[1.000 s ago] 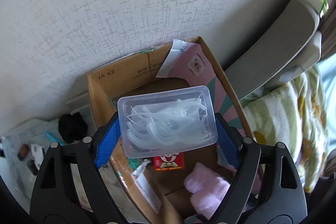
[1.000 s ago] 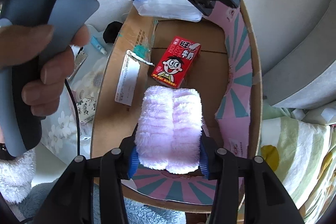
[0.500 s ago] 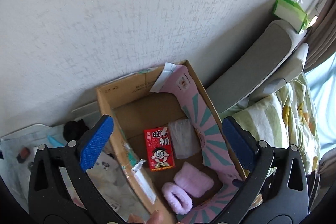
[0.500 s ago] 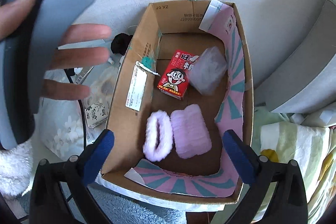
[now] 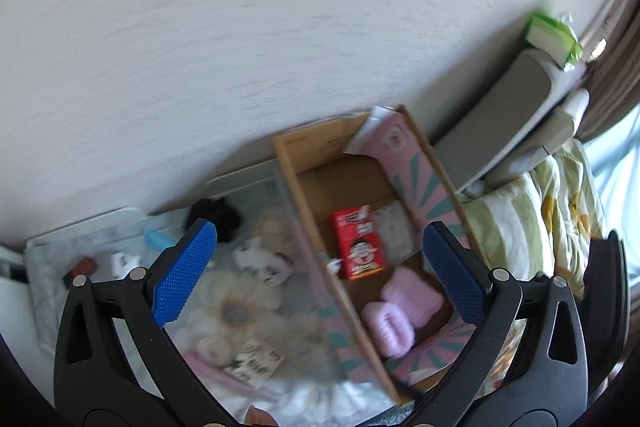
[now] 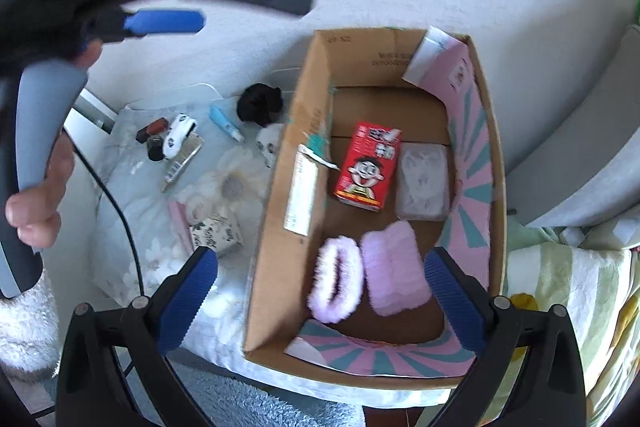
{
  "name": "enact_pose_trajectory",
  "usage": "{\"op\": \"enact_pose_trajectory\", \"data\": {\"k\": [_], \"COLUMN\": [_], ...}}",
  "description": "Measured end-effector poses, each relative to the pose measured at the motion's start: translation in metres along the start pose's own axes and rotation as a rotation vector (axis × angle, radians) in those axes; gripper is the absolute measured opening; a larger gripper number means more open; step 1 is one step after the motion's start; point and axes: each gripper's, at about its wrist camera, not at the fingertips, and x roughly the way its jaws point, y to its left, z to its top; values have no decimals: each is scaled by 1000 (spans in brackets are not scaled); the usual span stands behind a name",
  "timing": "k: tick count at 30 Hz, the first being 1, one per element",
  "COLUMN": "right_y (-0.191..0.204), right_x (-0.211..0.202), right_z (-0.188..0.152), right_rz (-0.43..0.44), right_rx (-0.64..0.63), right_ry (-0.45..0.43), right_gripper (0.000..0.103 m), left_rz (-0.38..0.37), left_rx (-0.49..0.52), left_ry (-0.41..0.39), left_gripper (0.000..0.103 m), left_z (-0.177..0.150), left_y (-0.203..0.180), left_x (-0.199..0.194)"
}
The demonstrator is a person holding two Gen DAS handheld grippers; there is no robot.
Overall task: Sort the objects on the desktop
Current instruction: 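Move both grippers back over the items on the sheet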
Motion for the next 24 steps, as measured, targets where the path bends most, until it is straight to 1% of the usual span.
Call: {"op": "enact_pose_trajectory", "data": {"k": [1,3,5,7,9,14,18,22,24], "right_y": [4,14,22,30,40,74,106,142,156], "right_x": [-1,-3,-5,-9,-16,-22,-11,17,29], "right_z": [2,8,14,20,26,38,41,33,26], "right_rz": [-3,-11,-32,-33,-28,-9,6,-10,-12], "right_rx": [-8,-32,-42,-34,-30,-84,-139,-220,-250], "right_ry": [-3,-2,2,3,-33,-73,-66,-26,-7], "right_gripper": [103,103,103,103,103,103,103,103,101], "left_rz": [2,30,84,127,156,199,236,246,242], "left_rx": [-14,-36,-46,-58,-86,-152,-183,-179,-173], "left_ry": [-9,-27,-49,-61,-65,-69,-50,-23,-19], "left_gripper": [103,103,103,103,103,103,103,103,103], "left_z": [-2,-7,-11,-16,-22,-39,-59,-81,-91], "left_y": [9,30,52,73,98,162,206,234,239], "left_x": [-7,-21,-36,-48,-60,-78,-77,-64,-55]}}
